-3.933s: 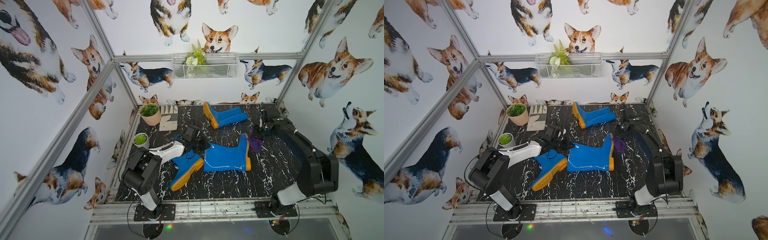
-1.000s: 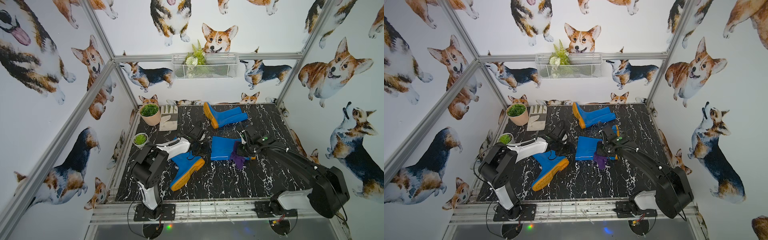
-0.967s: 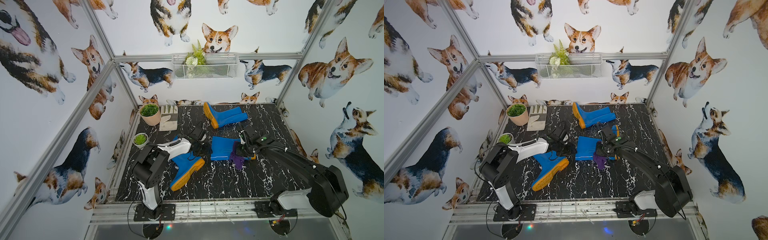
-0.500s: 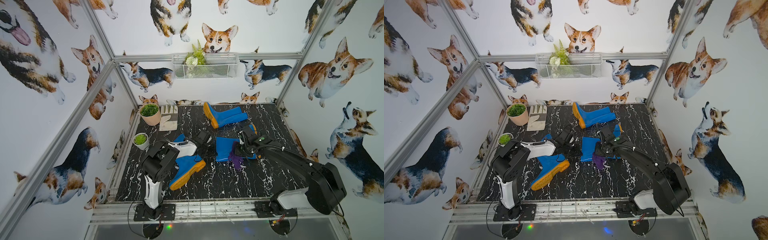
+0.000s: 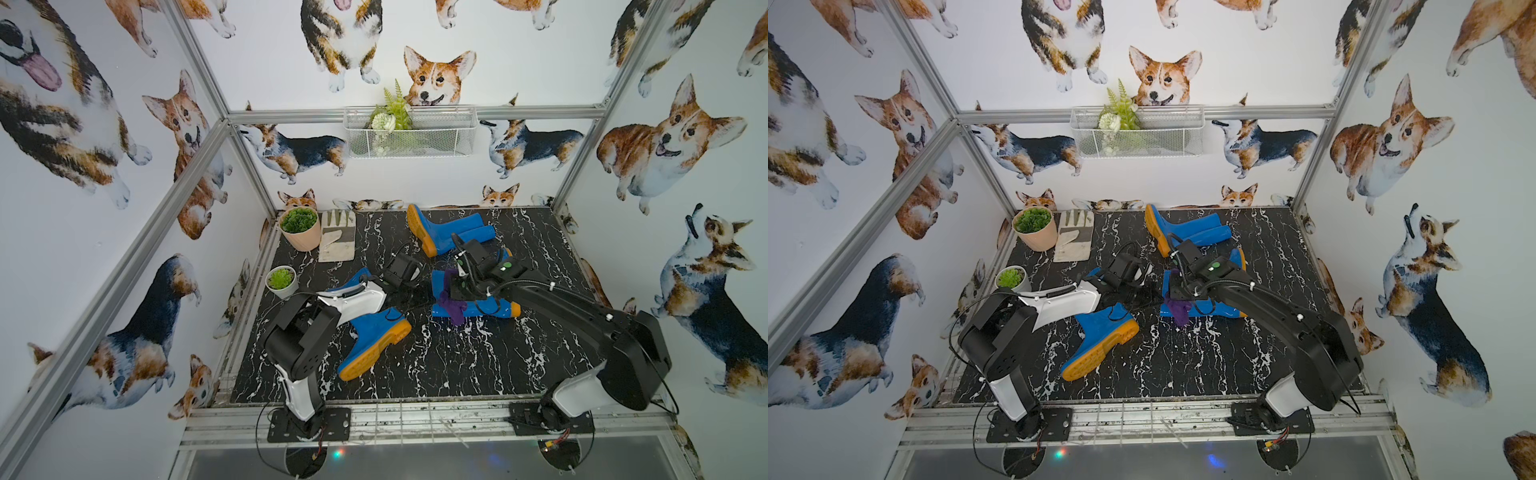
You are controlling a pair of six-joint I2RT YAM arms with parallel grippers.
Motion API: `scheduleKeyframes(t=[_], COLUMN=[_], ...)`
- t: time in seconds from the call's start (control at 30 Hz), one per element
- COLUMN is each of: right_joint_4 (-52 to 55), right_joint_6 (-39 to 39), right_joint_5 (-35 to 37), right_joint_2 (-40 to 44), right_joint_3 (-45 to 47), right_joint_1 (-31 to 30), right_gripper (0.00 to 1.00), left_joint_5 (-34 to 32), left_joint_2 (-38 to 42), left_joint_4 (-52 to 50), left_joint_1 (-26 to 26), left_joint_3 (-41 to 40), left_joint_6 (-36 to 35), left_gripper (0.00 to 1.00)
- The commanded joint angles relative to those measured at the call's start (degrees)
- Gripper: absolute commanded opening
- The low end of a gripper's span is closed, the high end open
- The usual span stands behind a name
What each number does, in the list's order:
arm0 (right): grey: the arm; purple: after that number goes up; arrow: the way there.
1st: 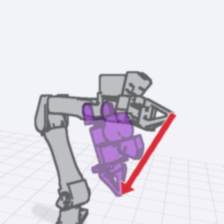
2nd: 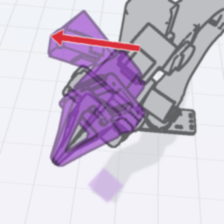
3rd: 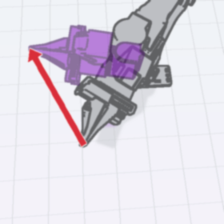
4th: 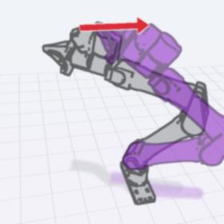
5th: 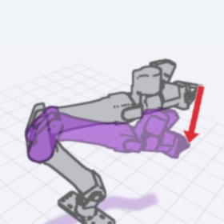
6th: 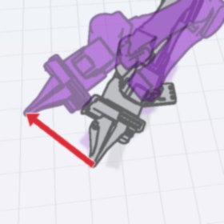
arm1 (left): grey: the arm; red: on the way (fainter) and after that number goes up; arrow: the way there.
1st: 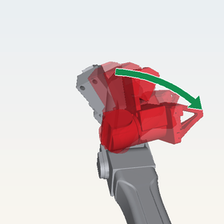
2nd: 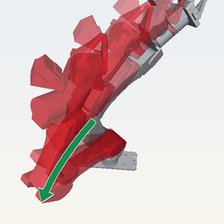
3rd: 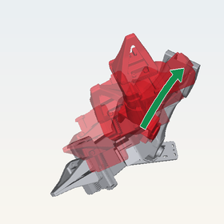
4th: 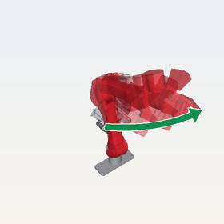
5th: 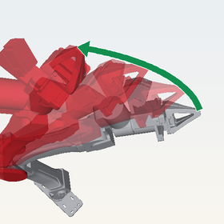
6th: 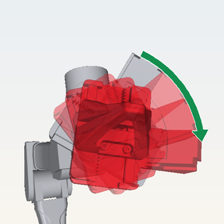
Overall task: Wipe the rubber boots with a cloth
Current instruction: Wipe the dirt off the rubber boot.
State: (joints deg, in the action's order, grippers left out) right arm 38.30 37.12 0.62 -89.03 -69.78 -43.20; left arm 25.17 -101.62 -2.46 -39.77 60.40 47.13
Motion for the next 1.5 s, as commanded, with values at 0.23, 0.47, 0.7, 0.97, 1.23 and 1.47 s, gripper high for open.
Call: scheduleKeyframes(t=[0.23,0.47,0.7,0.97,1.23,1.47], right_joint_4=[3.8,7.8,4.7,8.1,3.3,0.7], right_joint_6=[-4.5,-7.1,-1.8,-6.0,-5.1,-2.0], right_joint_5=[-0.6,0.0,3.8,5.5,-4.4,5.4], right_joint_2=[0.3,9.4,4.4,-3.5,15.4,16.5], right_joint_3=[5.9,10.5,0.6,-3.7,14.1,10.3], right_joint_1=[11.5,23.7,3.0,3.8,27.3,6.6], right_gripper=[0.00,0.00,0.00,0.00,0.00,0.00], left_joint_5=[0.0,1.8,4.0,4.9,7.9,9.0], left_joint_2=[6.2,8.6,7.6,9.2,7.7,7.2], left_joint_4=[0.8,2.7,5.1,5.0,7.1,7.6], left_joint_1=[0.8,1.5,1.0,1.2,1.2,1.2], left_joint_3=[-1.2,-1.6,-1.2,-2.1,-2.1,-1.4], left_joint_6=[-0.3,0.8,2.5,3.6,4.7,6.7], left_gripper=[0.00,0.00,0.00,0.00,0.00,0.00])
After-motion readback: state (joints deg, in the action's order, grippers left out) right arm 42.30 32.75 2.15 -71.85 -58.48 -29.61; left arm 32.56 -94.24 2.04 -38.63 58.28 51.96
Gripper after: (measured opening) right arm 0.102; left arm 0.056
